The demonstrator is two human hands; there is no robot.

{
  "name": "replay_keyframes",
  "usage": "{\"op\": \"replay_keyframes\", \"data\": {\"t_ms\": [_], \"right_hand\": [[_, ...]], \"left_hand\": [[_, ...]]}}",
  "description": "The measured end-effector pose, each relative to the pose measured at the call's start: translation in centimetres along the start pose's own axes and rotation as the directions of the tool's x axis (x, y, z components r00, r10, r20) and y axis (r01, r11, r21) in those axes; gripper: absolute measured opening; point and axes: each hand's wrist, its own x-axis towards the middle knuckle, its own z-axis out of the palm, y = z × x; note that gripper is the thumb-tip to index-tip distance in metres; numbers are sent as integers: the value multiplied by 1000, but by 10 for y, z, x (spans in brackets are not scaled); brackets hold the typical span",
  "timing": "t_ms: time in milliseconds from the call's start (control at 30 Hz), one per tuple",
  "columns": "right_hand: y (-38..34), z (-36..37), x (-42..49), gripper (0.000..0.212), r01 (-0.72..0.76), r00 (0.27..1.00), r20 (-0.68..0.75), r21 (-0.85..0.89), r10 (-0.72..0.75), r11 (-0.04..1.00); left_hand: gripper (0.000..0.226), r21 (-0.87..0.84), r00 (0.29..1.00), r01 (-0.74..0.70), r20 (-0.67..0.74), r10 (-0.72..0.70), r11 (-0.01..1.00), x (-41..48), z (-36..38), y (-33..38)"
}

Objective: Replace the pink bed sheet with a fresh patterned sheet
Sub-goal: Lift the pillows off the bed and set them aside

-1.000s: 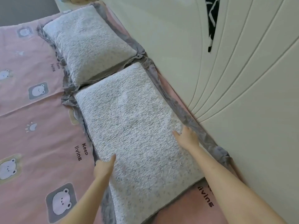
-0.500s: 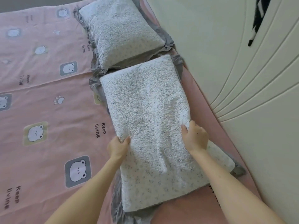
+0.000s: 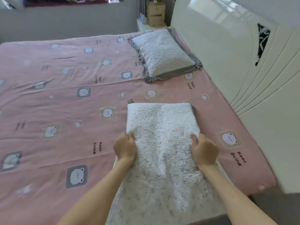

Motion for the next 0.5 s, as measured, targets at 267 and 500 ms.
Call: {"op": "replay_keyframes", "data": {"t_ms": [267,500], "right_hand": [[-196,-44,-74,33,74,996,-50,45,-71,996],[-337,-17,-91,52,164,986,-35,254,-160,953]], "left_hand": [[37,-13,975,28,-220,-30,1000,-4,-193,-125],[33,-97,901,92,-415,-124,991,25,-310,-208]]}}
